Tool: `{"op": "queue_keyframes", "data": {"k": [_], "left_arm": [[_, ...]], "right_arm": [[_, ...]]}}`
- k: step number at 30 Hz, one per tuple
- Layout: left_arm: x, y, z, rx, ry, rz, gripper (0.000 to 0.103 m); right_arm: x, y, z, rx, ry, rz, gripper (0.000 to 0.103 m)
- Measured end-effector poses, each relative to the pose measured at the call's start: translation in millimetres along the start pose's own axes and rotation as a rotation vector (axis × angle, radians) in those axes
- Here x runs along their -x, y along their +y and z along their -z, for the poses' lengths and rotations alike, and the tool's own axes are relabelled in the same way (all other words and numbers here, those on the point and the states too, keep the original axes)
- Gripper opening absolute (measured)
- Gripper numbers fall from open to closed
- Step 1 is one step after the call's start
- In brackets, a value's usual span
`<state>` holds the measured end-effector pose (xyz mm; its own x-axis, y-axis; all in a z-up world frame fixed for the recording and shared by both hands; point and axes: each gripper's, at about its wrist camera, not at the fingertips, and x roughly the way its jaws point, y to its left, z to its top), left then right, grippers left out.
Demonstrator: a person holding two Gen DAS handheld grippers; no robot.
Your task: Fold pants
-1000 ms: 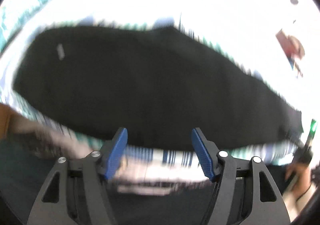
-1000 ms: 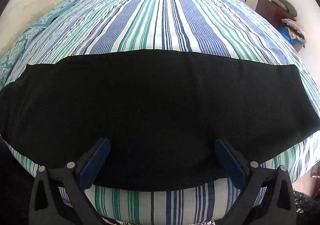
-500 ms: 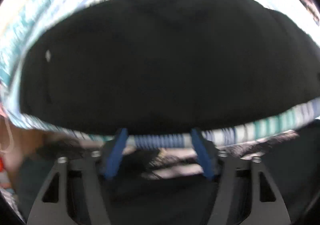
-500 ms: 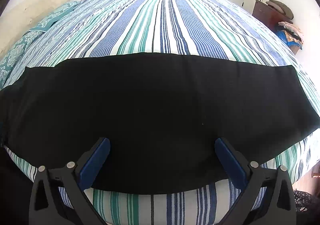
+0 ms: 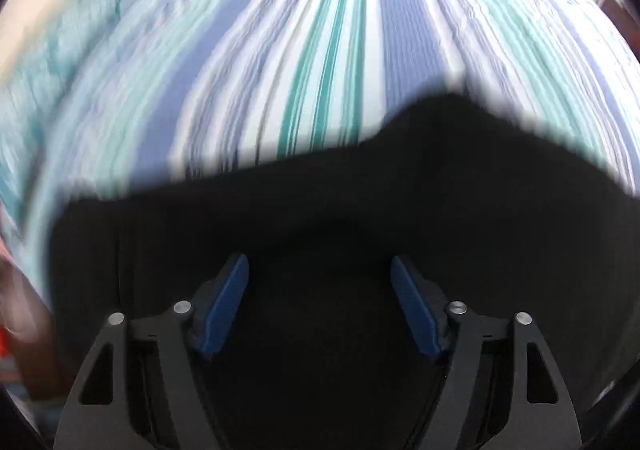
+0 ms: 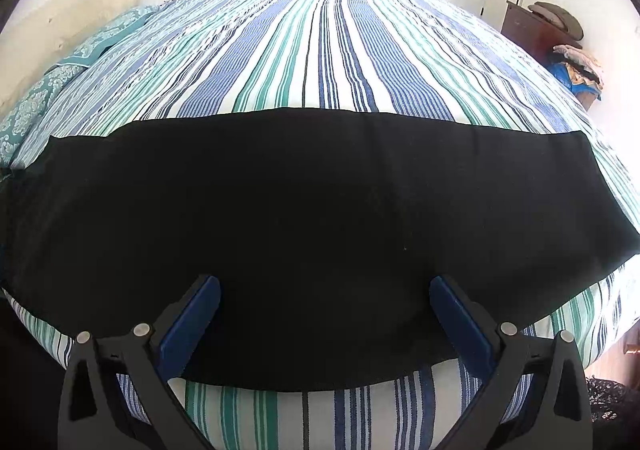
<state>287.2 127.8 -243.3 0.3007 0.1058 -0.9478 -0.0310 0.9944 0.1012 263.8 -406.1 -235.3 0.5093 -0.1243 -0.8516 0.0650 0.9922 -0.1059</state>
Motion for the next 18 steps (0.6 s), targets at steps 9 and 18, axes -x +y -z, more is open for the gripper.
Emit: {"op": "queue_keyframes", "data": {"k": [9,18], "left_arm": [[52.6,40.2,28.5,0.052,-0.141,0.003,0.076],[40.5,50.4,41.4,0.133,-0.091,-0.042,0.082]], "right_arm": [[-0.5,0.9,-0.9,0.0,-0.009,0.006,0.103],[-1.0,2.0,-1.2,-0.001,-0.009,0.009,0.103]]}}
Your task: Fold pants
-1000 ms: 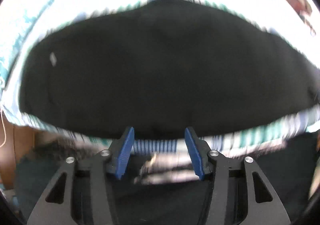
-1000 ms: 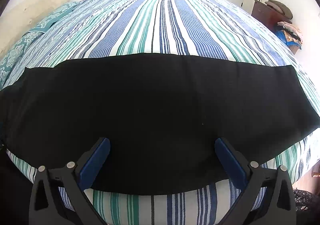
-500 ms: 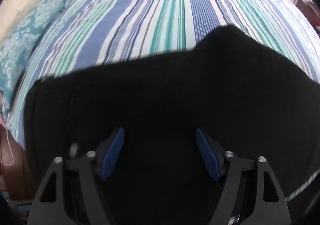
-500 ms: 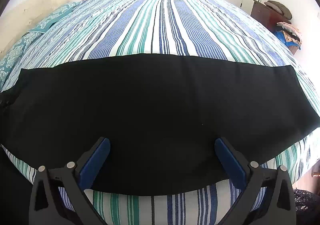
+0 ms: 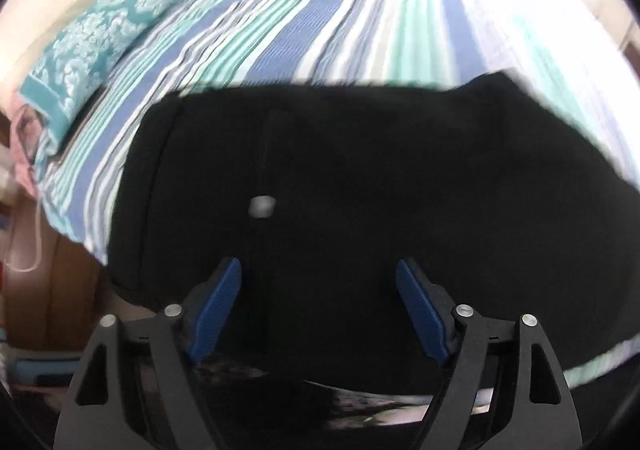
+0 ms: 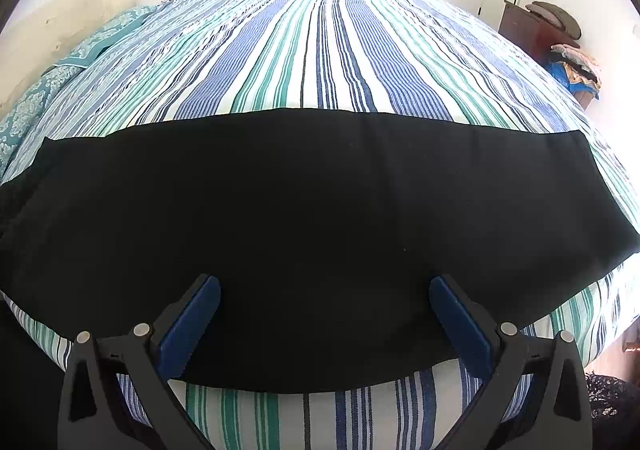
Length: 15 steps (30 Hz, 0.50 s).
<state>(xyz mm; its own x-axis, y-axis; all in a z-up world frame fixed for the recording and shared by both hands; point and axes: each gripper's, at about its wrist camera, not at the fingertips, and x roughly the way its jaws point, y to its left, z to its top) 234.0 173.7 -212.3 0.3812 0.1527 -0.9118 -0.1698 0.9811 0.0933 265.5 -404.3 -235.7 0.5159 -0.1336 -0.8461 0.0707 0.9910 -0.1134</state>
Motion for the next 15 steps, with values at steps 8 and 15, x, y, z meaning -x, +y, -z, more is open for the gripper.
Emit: {"op": "queue_keyframes", "data": {"k": [8,15], "left_arm": [[14.1,-120.6,25.6,-0.248,-0.094,0.138,0.082],[1.8,-138.9,49.0,-0.297,-0.02,0.101,0.084]], "right_arm": [[14.7,7.9,-2.7,0.008,-0.031,-0.001,0.103],[7.2,26.1,10.6,0.098,-0.019,-0.035,0.103]]}}
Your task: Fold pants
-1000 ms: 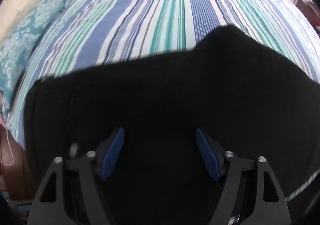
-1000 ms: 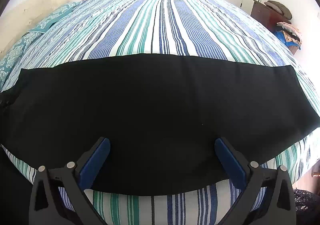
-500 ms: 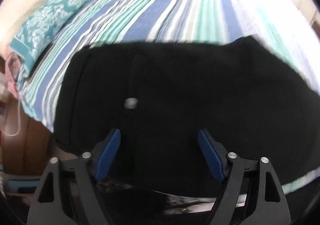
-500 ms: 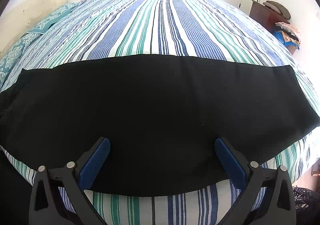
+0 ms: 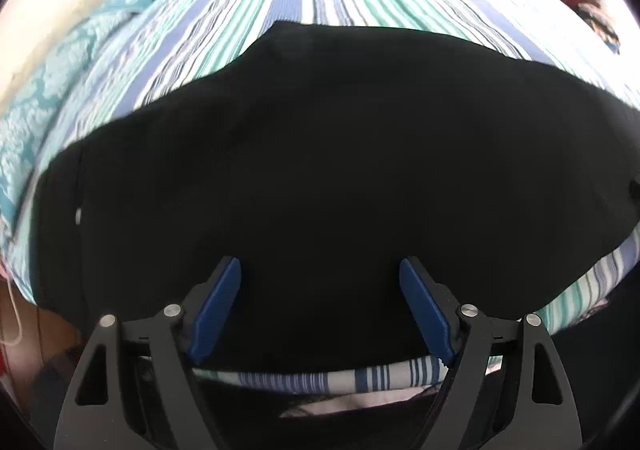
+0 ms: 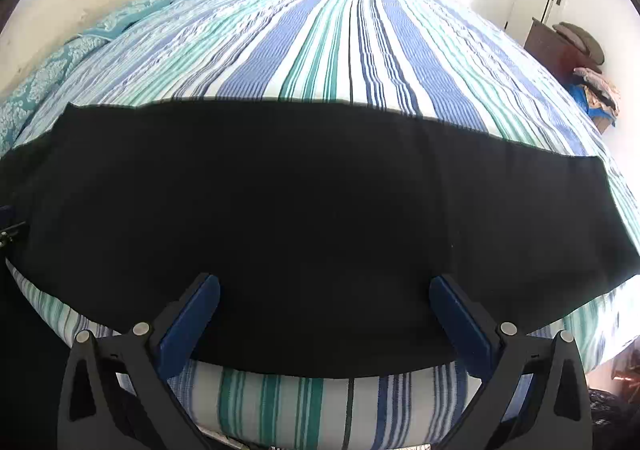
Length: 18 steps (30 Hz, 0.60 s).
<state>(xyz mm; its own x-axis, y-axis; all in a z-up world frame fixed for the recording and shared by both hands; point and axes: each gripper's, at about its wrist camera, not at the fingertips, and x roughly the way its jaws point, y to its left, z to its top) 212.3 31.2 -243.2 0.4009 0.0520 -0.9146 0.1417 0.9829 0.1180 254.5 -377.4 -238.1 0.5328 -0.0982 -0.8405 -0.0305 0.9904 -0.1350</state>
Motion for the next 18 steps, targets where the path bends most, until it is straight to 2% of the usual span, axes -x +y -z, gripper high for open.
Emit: {"op": "queue_keyframes", "data": {"k": [12,18], "left_arm": [[-1.0,-10.3,2.3,0.01,-0.016,-0.032,0.087],[-1.7,3.5,2.1,0.007,-0.019,-0.029,0.087]], "right_arm": [[-1.0,-0.9,3.6,0.002,-0.014,-0.009,0.103],[0.0,-2.2,6.5,-0.001,-0.023,-0.004,0.103]]}}
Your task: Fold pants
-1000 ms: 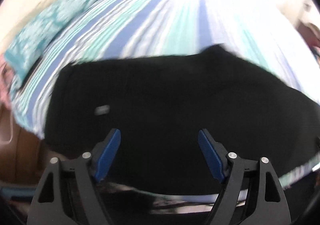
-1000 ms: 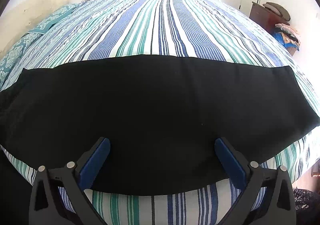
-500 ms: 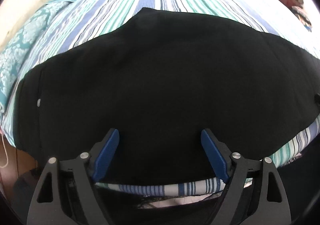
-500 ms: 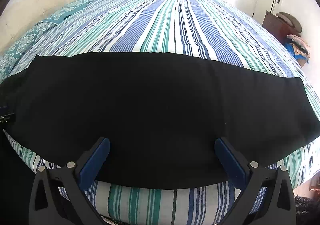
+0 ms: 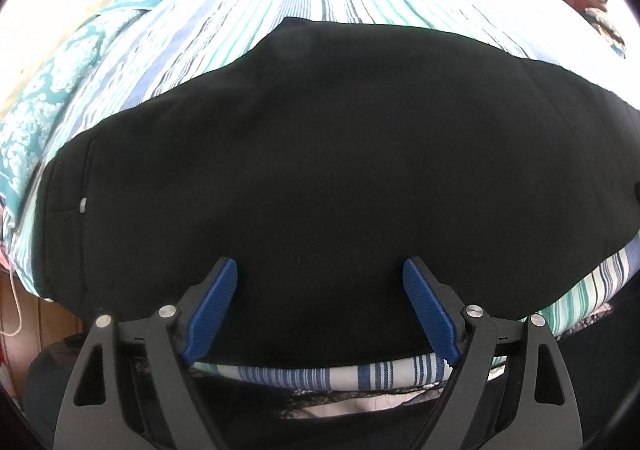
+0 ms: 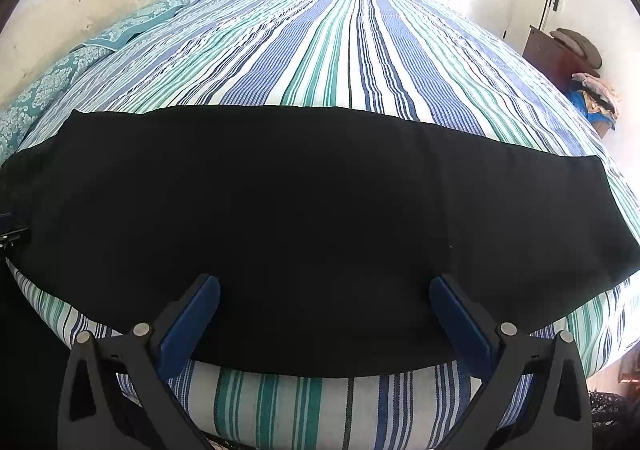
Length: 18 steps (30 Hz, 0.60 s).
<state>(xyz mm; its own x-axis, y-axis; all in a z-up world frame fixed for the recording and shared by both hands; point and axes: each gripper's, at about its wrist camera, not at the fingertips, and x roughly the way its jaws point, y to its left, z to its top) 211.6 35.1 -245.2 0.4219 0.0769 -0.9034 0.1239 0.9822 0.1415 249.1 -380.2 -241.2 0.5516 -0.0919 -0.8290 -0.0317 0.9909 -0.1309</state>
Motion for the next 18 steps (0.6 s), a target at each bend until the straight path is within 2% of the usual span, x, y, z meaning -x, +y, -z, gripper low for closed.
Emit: {"op": "queue_keyframes", "data": {"k": [18], "left_arm": [[-1.1,3.0,2.2,-0.003,-0.008,0.005,0.09]], "right_arm": [[3.5,-2.9,2.8,-0.01,-0.006,0.0,0.103]]}}
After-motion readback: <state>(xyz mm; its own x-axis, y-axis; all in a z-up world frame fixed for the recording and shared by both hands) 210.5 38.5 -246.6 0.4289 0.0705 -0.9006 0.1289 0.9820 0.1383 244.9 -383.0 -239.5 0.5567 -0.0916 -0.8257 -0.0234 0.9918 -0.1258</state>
